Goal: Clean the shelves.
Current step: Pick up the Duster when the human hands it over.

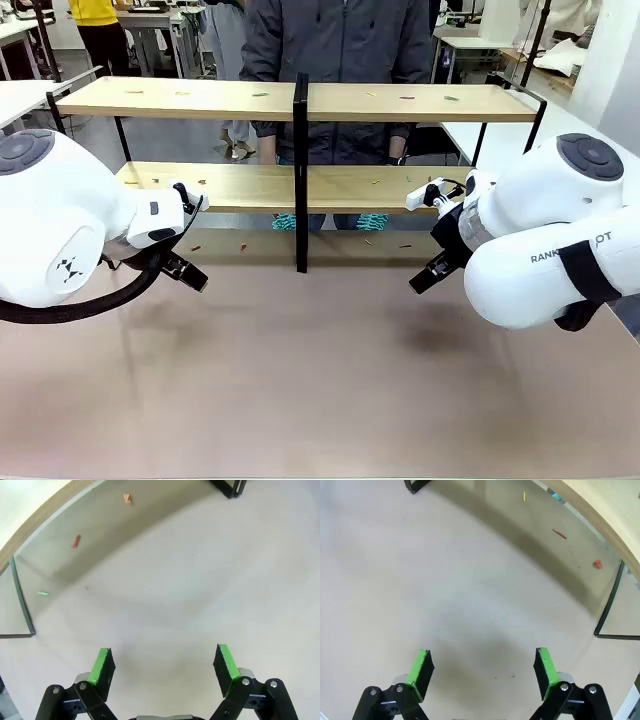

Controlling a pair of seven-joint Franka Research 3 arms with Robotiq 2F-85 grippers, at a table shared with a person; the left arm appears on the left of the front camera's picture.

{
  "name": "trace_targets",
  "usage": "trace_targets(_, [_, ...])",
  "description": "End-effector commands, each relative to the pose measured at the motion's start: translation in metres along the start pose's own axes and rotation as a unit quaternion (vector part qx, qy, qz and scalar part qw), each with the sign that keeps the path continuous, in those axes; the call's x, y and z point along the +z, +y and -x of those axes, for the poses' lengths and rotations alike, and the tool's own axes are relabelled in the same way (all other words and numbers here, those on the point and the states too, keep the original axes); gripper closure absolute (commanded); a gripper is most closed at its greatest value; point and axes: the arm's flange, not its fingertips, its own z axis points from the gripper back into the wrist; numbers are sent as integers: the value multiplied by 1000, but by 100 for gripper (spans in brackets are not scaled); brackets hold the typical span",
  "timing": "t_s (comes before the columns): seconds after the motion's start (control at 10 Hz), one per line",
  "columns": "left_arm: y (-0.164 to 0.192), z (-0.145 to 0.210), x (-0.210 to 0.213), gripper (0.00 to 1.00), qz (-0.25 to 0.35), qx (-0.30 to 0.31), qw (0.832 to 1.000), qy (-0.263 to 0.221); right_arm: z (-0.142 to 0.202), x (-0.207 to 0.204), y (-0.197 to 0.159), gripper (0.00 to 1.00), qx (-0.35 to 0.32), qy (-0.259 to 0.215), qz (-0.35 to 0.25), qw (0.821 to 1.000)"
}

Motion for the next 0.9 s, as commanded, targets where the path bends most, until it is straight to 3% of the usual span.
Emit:
trace_targets(0.0, [0, 0, 0, 0, 0, 0, 1000, 0, 0, 0, 0, 0, 0, 0, 0, 1000])
trace_targets(0.8, [0, 0, 0, 0, 0, 0, 1000, 0, 0, 0, 0, 0, 0, 0, 0, 1000])
